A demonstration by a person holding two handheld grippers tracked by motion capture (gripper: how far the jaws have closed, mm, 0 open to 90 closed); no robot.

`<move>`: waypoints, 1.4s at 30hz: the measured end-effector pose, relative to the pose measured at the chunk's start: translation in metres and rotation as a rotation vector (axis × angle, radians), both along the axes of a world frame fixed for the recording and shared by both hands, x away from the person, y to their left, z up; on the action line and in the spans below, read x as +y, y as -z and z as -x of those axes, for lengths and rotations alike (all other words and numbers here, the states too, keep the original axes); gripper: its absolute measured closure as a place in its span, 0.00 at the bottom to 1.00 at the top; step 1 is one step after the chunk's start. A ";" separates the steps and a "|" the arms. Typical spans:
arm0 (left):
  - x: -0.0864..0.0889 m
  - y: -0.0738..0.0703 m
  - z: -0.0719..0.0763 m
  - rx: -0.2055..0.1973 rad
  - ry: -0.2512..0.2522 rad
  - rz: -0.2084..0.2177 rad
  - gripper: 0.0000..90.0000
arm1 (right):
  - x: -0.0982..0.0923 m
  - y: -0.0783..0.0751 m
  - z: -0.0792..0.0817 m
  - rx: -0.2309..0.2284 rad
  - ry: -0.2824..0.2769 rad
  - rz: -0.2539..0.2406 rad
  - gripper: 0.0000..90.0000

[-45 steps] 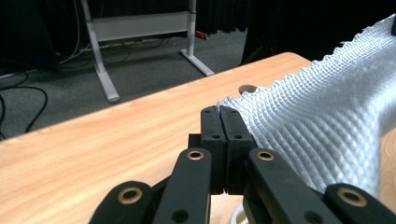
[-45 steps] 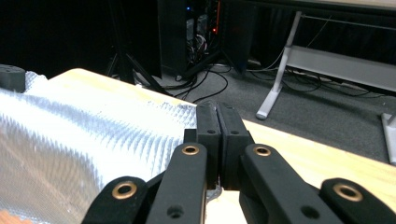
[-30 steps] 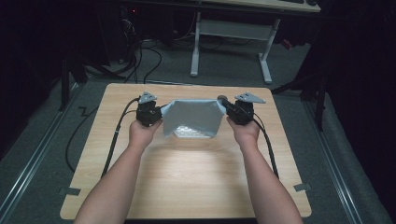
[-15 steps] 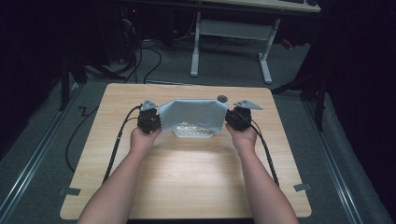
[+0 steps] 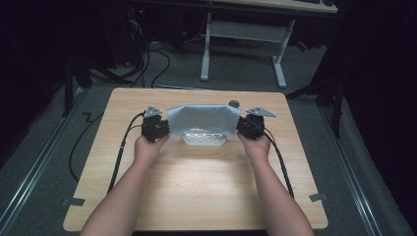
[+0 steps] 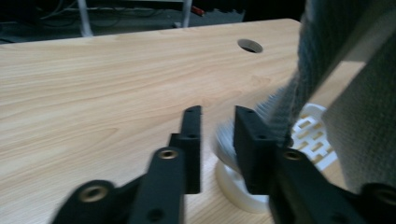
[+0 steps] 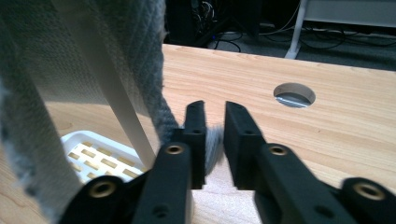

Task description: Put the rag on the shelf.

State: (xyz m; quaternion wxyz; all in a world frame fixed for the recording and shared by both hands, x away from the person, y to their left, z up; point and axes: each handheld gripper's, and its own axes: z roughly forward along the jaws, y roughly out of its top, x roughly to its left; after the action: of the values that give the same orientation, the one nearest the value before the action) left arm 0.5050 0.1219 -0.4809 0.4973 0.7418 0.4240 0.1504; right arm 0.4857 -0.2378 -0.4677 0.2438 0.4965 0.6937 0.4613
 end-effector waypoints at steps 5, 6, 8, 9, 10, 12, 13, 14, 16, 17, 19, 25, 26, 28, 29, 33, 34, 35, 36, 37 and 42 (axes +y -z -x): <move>0.015 -0.010 0.003 -0.023 -0.031 0.003 0.70 | -0.005 -0.009 0.003 -0.026 0.004 0.008 0.76; 0.018 -0.012 0.004 -0.027 -0.035 0.006 0.68 | -0.006 -0.011 0.004 -0.032 0.008 0.016 0.74; 0.022 -0.014 0.005 -0.038 -0.049 0.014 0.65 | -0.008 -0.014 0.005 -0.043 0.016 0.021 0.70; 0.026 -0.016 0.006 -0.046 -0.057 0.015 0.64 | -0.009 -0.015 0.006 -0.043 0.019 0.018 0.69; 0.026 -0.016 0.006 -0.046 -0.057 0.015 0.63 | -0.011 -0.017 0.007 -0.043 0.023 0.017 0.68; 0.034 -0.019 0.009 -0.066 -0.073 0.008 0.62 | -0.014 -0.019 0.008 -0.044 0.025 0.021 0.67; 0.036 -0.020 0.011 -0.071 -0.079 0.000 0.61 | -0.016 -0.021 0.010 -0.043 0.028 0.024 0.66; 0.039 -0.021 0.012 -0.075 -0.085 -0.008 0.61 | -0.018 -0.022 0.011 -0.042 0.033 0.030 0.65; 0.043 -0.021 0.013 -0.078 -0.090 -0.013 0.60 | -0.022 -0.024 0.014 -0.048 0.041 0.051 0.64; 0.051 -0.021 0.016 -0.079 -0.104 -0.016 0.60 | -0.024 -0.025 0.016 -0.047 0.044 0.051 0.64; 0.055 -0.021 0.018 -0.081 -0.111 -0.021 0.60 | -0.030 -0.027 0.021 -0.051 0.047 0.051 0.64; 0.077 -0.015 0.030 -0.088 -0.174 -0.053 0.54 | -0.044 -0.028 0.037 -0.048 0.064 0.062 0.58; 0.079 -0.014 0.031 -0.087 -0.183 -0.054 0.54 | -0.044 -0.028 0.037 -0.048 0.064 0.062 0.58; 0.085 -0.014 0.038 -0.100 -0.206 -0.075 0.50 | -0.048 -0.028 0.045 -0.074 0.070 0.053 0.57; 0.086 -0.014 0.040 -0.107 -0.210 -0.083 0.49 | -0.048 -0.028 0.046 -0.068 0.071 0.061 0.57; 0.089 -0.015 0.046 -0.102 -0.222 -0.077 0.47 | -0.048 -0.028 0.051 -0.057 0.066 0.091 0.54; 0.089 -0.015 0.048 -0.101 -0.220 -0.071 0.47 | -0.048 -0.028 0.051 -0.054 0.065 0.093 0.53; 0.089 -0.016 0.050 -0.102 -0.219 -0.070 0.47 | -0.048 -0.029 0.052 -0.055 0.062 0.097 0.53; 0.089 -0.016 0.052 -0.101 -0.217 -0.072 0.47 | -0.047 -0.030 0.055 -0.054 0.060 0.100 0.53; 0.089 -0.016 0.055 -0.101 -0.208 -0.071 0.46 | -0.047 -0.031 0.056 -0.059 0.054 0.108 0.52; 0.085 -0.016 0.072 -0.098 -0.162 -0.059 0.45 | -0.041 -0.038 0.069 -0.077 0.022 0.135 0.47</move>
State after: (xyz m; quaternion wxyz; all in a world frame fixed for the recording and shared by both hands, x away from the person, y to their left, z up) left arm 0.4326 0.2071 -0.4645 0.4816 0.7113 0.4531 0.2384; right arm 0.4171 -0.2791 -0.4297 0.3084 0.4684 0.7078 0.4295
